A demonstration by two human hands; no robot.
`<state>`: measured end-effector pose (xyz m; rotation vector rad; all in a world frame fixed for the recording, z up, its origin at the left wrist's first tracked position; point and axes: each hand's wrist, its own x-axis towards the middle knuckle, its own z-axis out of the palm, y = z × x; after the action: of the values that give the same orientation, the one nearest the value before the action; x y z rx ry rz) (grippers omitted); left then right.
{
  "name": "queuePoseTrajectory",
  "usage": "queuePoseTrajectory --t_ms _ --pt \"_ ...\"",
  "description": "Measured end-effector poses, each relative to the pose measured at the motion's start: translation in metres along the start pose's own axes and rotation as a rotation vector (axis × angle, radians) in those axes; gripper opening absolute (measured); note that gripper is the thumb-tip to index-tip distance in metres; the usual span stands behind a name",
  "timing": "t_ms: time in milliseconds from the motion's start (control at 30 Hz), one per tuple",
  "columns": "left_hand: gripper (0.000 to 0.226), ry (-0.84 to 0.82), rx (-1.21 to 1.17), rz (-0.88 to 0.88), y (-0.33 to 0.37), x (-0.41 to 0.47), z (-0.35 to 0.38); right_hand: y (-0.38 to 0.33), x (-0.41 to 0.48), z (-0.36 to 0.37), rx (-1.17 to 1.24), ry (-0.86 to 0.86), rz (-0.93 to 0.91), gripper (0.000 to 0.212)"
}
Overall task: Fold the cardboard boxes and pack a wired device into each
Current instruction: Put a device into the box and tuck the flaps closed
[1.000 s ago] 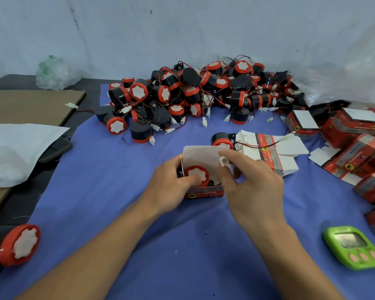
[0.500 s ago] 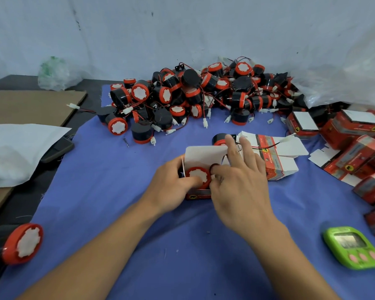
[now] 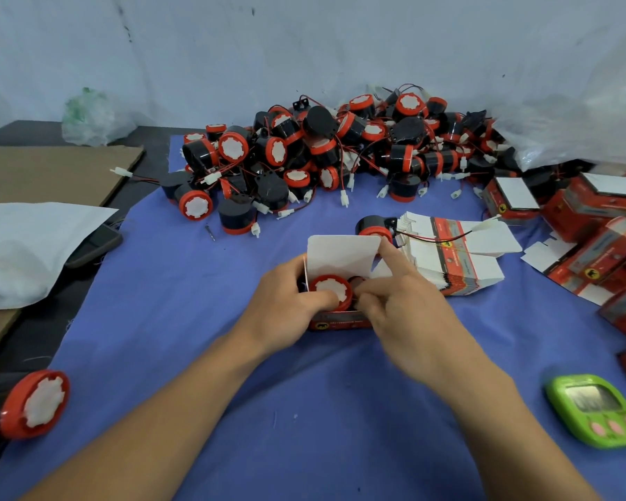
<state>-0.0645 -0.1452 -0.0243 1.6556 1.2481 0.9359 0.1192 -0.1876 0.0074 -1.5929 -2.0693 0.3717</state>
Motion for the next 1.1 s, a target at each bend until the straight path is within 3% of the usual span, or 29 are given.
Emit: queuePoseTrajectory --t_ms 133,200,400,533,767,1100 --pt "0.030 0.001 0.010 -0.019 0.001 0.000 -0.001 -0.003 -0.007 0.004 0.848 0.279 0.243 0.039" --pt "0.031 0.003 0.011 -0.028 0.002 0.000 -0.001 0.002 -0.006 0.005 1.122 0.315 0.333 0.037" --pt "0.034 0.006 0.047 -0.009 0.001 -0.002 -0.001 0.020 0.002 0.011 1.004 0.005 0.345 0.027" --pt "0.035 0.025 0.075 0.028 0.001 -0.005 0.001 0.025 0.004 0.014 0.860 -0.082 0.273 0.037" --pt "0.059 0.051 0.151 0.030 0.001 -0.007 0.004 0.024 0.012 0.023 0.916 0.040 0.370 0.034" --pt "0.063 0.047 0.459 0.062 0.007 -0.012 0.005 0.023 0.010 0.029 0.865 0.091 0.337 0.016"
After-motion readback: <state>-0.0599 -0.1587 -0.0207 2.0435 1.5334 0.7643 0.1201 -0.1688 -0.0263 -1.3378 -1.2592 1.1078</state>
